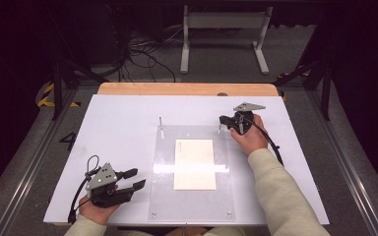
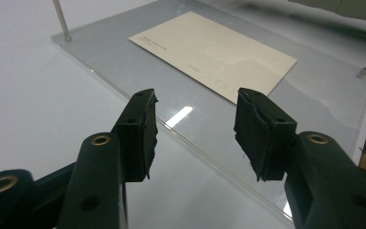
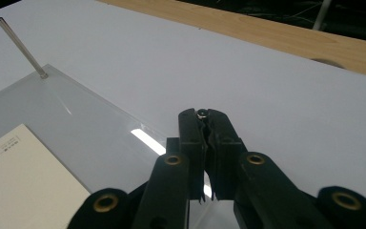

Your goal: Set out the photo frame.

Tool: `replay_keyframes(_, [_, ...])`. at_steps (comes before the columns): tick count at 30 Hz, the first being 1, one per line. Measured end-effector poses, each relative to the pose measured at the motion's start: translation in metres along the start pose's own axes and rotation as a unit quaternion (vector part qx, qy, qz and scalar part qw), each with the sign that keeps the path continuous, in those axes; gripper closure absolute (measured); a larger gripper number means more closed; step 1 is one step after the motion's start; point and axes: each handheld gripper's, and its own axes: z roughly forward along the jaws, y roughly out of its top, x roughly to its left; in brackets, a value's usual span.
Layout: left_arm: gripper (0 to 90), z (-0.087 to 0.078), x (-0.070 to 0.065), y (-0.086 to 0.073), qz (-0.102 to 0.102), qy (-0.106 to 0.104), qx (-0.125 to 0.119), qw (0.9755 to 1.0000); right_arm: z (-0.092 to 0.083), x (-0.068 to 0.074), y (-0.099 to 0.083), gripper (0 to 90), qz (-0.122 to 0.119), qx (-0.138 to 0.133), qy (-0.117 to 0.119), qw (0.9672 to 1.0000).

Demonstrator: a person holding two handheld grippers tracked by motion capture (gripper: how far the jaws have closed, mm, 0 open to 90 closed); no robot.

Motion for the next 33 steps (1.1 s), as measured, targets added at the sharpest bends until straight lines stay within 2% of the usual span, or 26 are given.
replay_keyframes(2, [50.2, -0.002, 0.0, -0.002, 0.002, 0.003, 0.0, 1.0, 0.001, -0.001, 0.001, 85.4, 0.004, 0.004, 0.001, 1.0])
replay_keyframes(4, [50.6, -0.005, 0.0, -0.003, -0.006, 0.004, -0.002, 1.0, 0.002, -0.003, 0.002, 85.3, 0.012, 0.005, 0.004, 0.9999])
replay_keyframes(9, [50.2, -0.008, -0.002, -0.008, -0.006, 0.007, 0.008, 0.9999, 0.006, -0.008, 0.001, 85.1, 0.05, 0.0, 0.018, 0.9986])
replay_keyframes(11, [49.5, -0.008, -0.003, -0.01, 0.003, 0.011, 0.016, 0.9998, 0.008, -0.012, 0.0, 84.9, 0.062, -0.001, 0.027, 0.9977])
replay_keyframes(16, [42.8, -0.009, -0.005, -0.015, 0.018, 0.018, 0.017, 0.9995, 0.009, -0.015, 0.0, 84.9, 0.065, 0.003, 0.038, 0.9971])
replay_keyframes(18, [39.9, -0.009, -0.007, -0.018, 0.035, 0.02, 0.021, 0.999, 0.01, -0.018, 0.0, 84.9, 0.071, 0.005, 0.045, 0.9965])
replay_keyframes(19, [37.9, -0.009, -0.007, -0.018, 0.035, 0.02, 0.021, 0.999, 0.01, -0.018, 0.0, 84.9, 0.071, 0.005, 0.045, 0.9965])
replay_keyframes(21, [36.0, -0.006, -0.009, -0.02, 0.054, 0.02, 0.028, 0.9979, 0.012, -0.019, 0.001, 84.9, 0.077, 0.005, 0.047, 0.9959])
replay_keyframes(26, [33.0, -0.001, -0.014, -0.021, 0.074, 0.02, 0.033, 0.9965, 0.015, -0.024, 0.001, 84.8, 0.096, 0.004, 0.06, 0.9936])
replay_keyframes(28, [32.3, 0.001, -0.014, -0.021, 0.078, 0.026, 0.022, 0.9963, 0.016, -0.027, 0.0, 84.7, 0.106, 0.003, 0.068, 0.9921])
replay_keyframes(31, [28.9, 0.005, -0.014, -0.02, 0.075, 0.015, -0.004, 0.9971, 0.017, -0.029, 0.0, 84.5, 0.116, 0.001, 0.071, 0.9906])
replay_keyframes(33, [25.9, 0.009, -0.018, -0.018, 0.092, 0.012, -0.017, 0.9955, 0.018, -0.029, -0.001, 84.5, 0.123, 0.0, 0.073, 0.9898])
